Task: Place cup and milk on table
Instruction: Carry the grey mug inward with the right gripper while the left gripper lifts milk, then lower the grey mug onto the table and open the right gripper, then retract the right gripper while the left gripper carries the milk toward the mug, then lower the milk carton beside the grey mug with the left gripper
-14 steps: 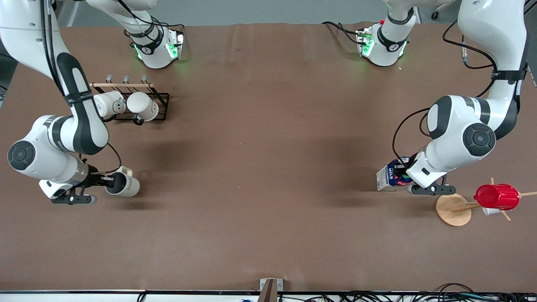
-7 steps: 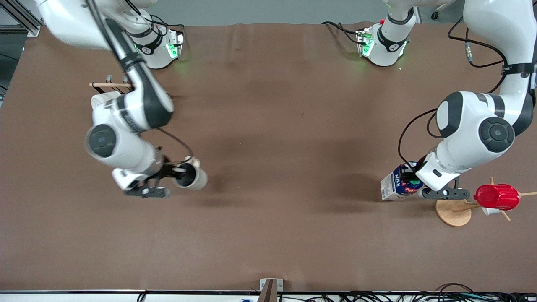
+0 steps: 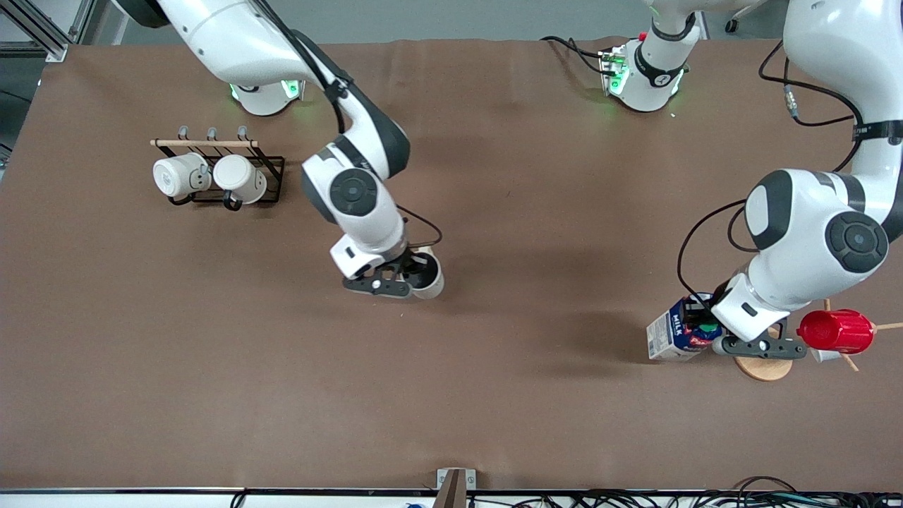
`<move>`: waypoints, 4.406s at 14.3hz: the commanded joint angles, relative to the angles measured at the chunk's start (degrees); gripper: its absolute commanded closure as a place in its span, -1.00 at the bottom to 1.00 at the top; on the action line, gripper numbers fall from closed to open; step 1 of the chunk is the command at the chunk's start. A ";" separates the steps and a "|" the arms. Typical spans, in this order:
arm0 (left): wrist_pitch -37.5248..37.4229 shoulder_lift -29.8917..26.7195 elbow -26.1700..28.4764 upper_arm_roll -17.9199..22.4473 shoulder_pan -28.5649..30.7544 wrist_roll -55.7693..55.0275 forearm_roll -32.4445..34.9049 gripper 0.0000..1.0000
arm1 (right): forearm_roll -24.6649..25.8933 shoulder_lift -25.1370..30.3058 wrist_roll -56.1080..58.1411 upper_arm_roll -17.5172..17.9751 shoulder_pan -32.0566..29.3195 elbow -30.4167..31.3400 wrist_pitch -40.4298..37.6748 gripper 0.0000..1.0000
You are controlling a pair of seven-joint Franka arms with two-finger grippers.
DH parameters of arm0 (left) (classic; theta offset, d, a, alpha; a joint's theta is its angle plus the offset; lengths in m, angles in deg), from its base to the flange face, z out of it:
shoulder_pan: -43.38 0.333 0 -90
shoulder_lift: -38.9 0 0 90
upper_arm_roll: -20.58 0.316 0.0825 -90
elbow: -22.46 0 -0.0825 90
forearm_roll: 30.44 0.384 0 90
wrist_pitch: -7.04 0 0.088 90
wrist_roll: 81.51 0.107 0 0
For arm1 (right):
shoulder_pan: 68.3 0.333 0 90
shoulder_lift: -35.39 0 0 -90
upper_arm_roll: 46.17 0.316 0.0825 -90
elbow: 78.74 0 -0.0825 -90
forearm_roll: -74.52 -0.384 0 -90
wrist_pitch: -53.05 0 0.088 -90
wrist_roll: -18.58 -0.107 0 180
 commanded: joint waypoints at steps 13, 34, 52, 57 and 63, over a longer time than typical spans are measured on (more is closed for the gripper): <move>-2.17 7.29 -9.08 0.13 -0.66 1.47 1.17 0.61 | 8.74 -8.23 -11.68 0.81 4.38 -7.69 0.37 -0.99; -7.53 6.42 -9.00 -1.10 -27.02 -35.97 0.20 0.62 | -0.92 35.10 40.40 -15.53 -24.95 -6.90 -46.38 -1.00; -0.60 10.90 -7.50 -5.23 -28.96 -43.79 0.29 0.59 | -6.19 34.14 46.94 -16.24 -27.52 -7.42 -45.33 -1.00; 0.73 11.87 -7.59 -5.23 -30.01 -44.76 0.82 -0.72 | -6.19 34.14 46.94 -16.24 -27.52 -7.42 -45.51 -1.00; -5.66 3.81 -8.81 -4.27 -28.18 -43.62 1.17 -1.00 | -6.19 34.14 46.77 -16.24 -27.78 -7.42 -45.51 -1.00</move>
